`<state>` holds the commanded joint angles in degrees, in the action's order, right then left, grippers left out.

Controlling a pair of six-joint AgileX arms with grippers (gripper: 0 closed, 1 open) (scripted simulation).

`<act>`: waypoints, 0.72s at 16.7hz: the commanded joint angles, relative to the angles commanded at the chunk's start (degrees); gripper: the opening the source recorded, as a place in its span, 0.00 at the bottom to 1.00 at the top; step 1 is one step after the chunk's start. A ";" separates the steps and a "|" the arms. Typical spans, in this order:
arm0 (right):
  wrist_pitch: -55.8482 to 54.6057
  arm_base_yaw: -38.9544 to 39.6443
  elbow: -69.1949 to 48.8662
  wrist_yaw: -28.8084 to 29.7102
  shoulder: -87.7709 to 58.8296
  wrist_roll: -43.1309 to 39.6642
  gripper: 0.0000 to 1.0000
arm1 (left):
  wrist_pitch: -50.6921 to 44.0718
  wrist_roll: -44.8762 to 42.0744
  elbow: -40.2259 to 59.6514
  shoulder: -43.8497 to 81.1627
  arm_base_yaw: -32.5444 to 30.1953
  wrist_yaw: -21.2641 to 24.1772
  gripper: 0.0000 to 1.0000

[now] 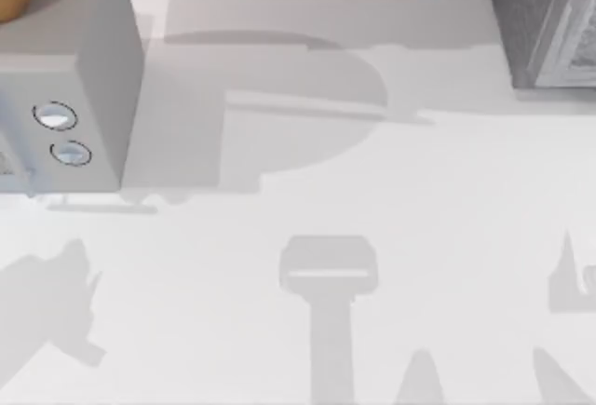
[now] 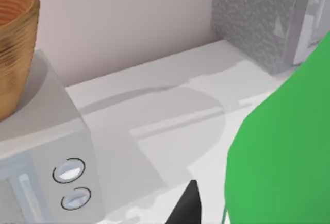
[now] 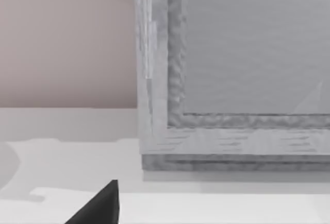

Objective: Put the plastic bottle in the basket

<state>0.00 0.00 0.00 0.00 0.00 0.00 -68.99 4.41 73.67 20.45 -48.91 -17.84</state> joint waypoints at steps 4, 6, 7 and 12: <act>0.00 0.00 0.00 0.00 0.00 0.00 1.00 | 7.91 -1.76 13.14 20.04 15.35 6.34 0.00; 0.00 0.00 0.00 0.00 0.00 0.00 1.00 | 11.97 -2.66 19.82 30.39 23.10 9.58 0.00; 0.00 0.00 0.00 0.00 0.00 0.00 1.00 | 13.96 -3.10 23.10 35.53 26.90 11.18 0.00; 0.00 0.00 0.00 0.00 0.00 0.00 1.00 | 22.83 -4.87 37.79 59.26 43.88 18.39 0.00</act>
<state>0.00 0.00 0.00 0.00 0.00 0.00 -46.16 -0.46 111.46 79.72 -5.03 0.55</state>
